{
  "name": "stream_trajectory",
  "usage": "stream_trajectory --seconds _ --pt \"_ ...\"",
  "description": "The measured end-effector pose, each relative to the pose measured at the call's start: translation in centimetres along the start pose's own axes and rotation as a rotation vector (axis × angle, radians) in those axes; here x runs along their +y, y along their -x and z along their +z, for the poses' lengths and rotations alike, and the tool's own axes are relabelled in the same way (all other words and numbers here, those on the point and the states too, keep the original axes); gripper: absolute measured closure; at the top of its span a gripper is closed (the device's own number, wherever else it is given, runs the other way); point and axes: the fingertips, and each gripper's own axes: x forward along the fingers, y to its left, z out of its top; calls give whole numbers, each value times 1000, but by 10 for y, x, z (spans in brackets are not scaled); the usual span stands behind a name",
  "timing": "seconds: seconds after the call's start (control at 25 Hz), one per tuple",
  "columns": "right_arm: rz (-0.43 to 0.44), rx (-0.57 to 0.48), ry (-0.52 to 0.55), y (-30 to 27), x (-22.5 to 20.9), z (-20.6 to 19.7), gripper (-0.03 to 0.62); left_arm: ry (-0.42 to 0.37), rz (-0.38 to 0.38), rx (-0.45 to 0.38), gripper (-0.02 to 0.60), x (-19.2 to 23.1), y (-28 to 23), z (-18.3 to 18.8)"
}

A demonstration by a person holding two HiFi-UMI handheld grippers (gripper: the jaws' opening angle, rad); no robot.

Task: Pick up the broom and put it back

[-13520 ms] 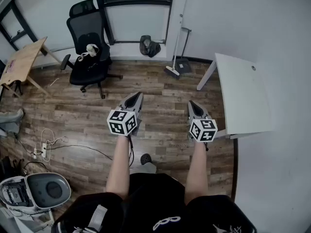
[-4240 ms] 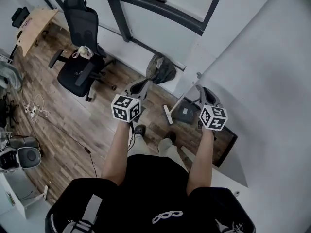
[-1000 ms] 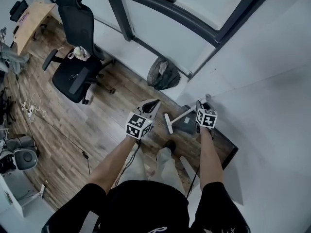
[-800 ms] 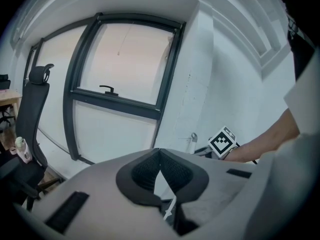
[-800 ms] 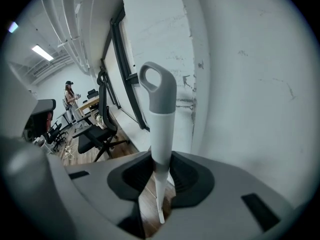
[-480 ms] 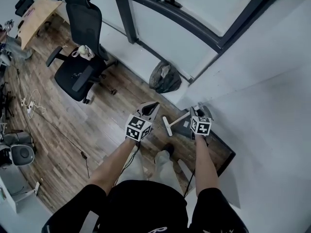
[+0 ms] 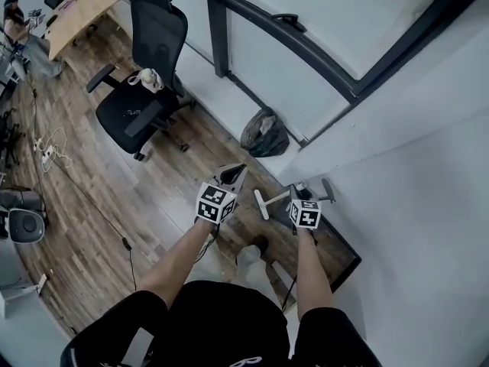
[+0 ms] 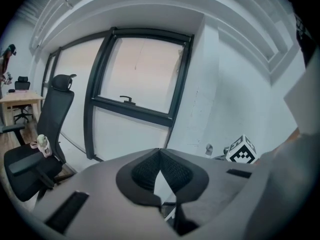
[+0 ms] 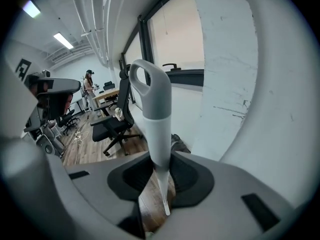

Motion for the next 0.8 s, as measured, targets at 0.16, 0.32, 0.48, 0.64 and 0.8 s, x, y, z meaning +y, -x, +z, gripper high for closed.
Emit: stream_trajectory --seconds 0.16,0.32,0.48,0.64,0.8 --pt "4 -14 20 13 18 6 480 30 65 -15 560 13 24 9" --pt "1 -44 24 25 31 22 479 58 83 -49 560 24 44 22" --pt "-14 -95 20 41 34 47 480 74 80 -89 560 27 56 40" --pt "-15 -152 15 56 43 81 480 126 72 -116 560 33 71 61" --pt "-18 -212 21 76 50 131 480 117 67 -149 560 36 79 96"
